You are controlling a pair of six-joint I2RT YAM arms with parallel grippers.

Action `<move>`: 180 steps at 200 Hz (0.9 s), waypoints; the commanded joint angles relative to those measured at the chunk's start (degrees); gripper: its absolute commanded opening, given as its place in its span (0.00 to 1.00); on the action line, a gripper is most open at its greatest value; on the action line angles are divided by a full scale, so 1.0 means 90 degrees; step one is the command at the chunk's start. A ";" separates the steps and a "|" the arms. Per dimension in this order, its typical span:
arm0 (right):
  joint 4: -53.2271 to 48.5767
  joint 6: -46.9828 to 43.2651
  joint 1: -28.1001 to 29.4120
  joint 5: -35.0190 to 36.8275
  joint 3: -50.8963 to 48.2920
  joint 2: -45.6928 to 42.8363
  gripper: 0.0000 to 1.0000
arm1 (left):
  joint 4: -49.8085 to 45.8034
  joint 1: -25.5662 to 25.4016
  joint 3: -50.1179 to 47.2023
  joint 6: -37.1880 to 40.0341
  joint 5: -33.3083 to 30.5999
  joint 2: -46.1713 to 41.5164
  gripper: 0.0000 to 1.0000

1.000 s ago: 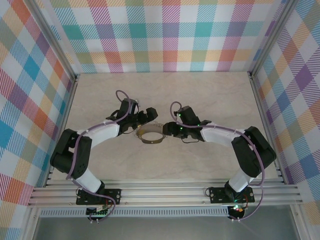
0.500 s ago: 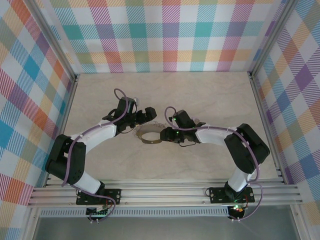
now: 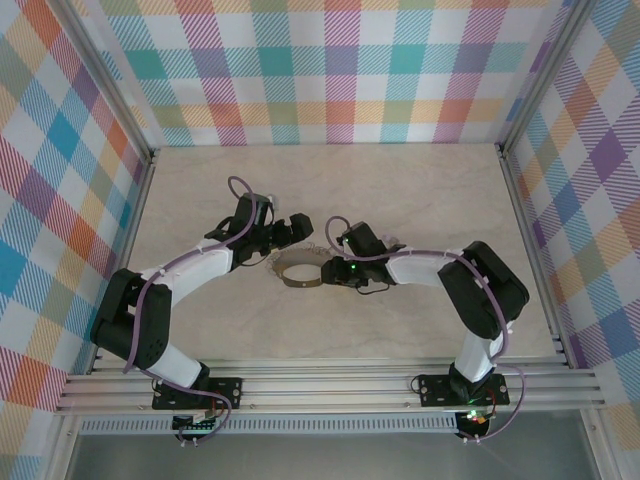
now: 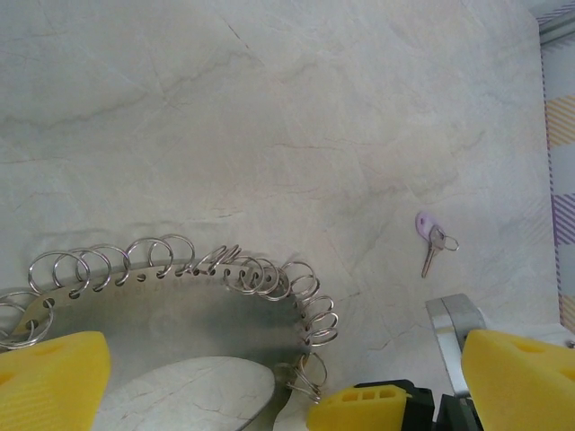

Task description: Put the keys on the keyring

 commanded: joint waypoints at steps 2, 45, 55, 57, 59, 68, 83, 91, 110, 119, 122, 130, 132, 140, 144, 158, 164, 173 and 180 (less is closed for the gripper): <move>-0.0028 -0.0223 -0.0104 0.0061 0.0308 0.0149 0.43 | -0.0035 -0.0003 0.0228 0.0065 -0.0059 -0.0021 1.00; -0.0130 -0.0369 -0.0236 0.0055 0.0538 0.0218 0.43 | -0.0025 -0.0006 0.0271 0.0066 -0.0050 0.0041 1.00; -0.0166 -0.0392 -0.0256 0.0043 0.0559 0.0217 0.42 | -0.0025 0.0006 0.0271 0.0060 -0.0059 0.0040 1.00; -0.0171 -0.0402 -0.0258 0.0042 0.0566 0.0212 0.42 | -0.0025 0.0006 0.0279 0.0059 -0.0059 0.0048 1.00; -0.0187 -0.0407 -0.0261 0.0042 0.0568 0.0211 0.42 | -0.0030 0.0006 0.0276 0.0061 -0.0054 0.0046 1.00; -0.0211 -0.0433 -0.0268 0.0044 0.0560 0.0187 0.42 | -0.0035 0.0002 0.0273 0.0068 -0.0059 0.0048 1.00; -0.0257 -0.0457 -0.0278 0.0076 0.0487 0.0088 0.42 | -0.0044 -0.0003 0.0282 0.0068 -0.0050 0.0038 1.00; -0.0266 -0.0457 -0.0287 0.0090 0.0422 0.0010 0.42 | -0.0054 -0.0012 0.0297 0.0077 -0.0051 0.0032 1.00; -0.0258 -0.0443 -0.0288 0.0164 0.0236 -0.0205 0.42 | -0.0064 -0.0004 0.0310 0.0086 -0.0031 -0.0001 1.00; -0.0266 -0.0429 -0.0288 0.0186 0.0148 -0.0284 0.42 | -0.0066 -0.0004 0.0308 0.0078 -0.0020 -0.0015 1.00; -0.0267 -0.0421 -0.0288 0.0188 0.0120 -0.0304 0.42 | -0.0064 -0.0008 0.0307 0.0083 -0.0020 -0.0020 1.00; -0.0241 -0.0395 -0.0284 0.0179 0.0050 -0.0350 0.42 | -0.0064 -0.0001 0.0311 0.0077 -0.0015 -0.0028 1.00; -0.0231 -0.0386 -0.0287 0.0171 0.0031 -0.0357 0.42 | -0.0064 -0.0001 0.0311 0.0078 -0.0011 -0.0027 1.00; -0.0191 -0.0370 -0.0288 0.0142 -0.0018 -0.0359 0.42 | -0.0055 -0.0001 0.0326 0.0071 -0.0002 -0.0030 1.00; -0.0174 -0.0347 -0.0288 0.0123 -0.0034 -0.0353 0.42 | -0.0051 -0.0001 0.0322 0.0069 0.0005 -0.0030 1.00; -0.0114 -0.0303 -0.0288 0.0086 -0.0075 -0.0325 0.42 | -0.0044 -0.0007 0.0337 0.0063 0.0019 -0.0020 1.00; -0.0078 -0.0284 -0.0288 0.0077 -0.0080 -0.0294 0.42 | -0.0035 -0.0003 0.0335 0.0049 0.0014 -0.0020 1.00; -0.0031 -0.0258 -0.0290 0.0077 -0.0094 -0.0263 0.41 | -0.0035 -0.0005 0.0332 0.0050 0.0014 -0.0018 1.00; -0.0001 -0.0257 -0.0286 0.0071 -0.0086 -0.0239 0.42 | -0.0035 -0.0004 0.0327 0.0039 0.0027 -0.0029 1.00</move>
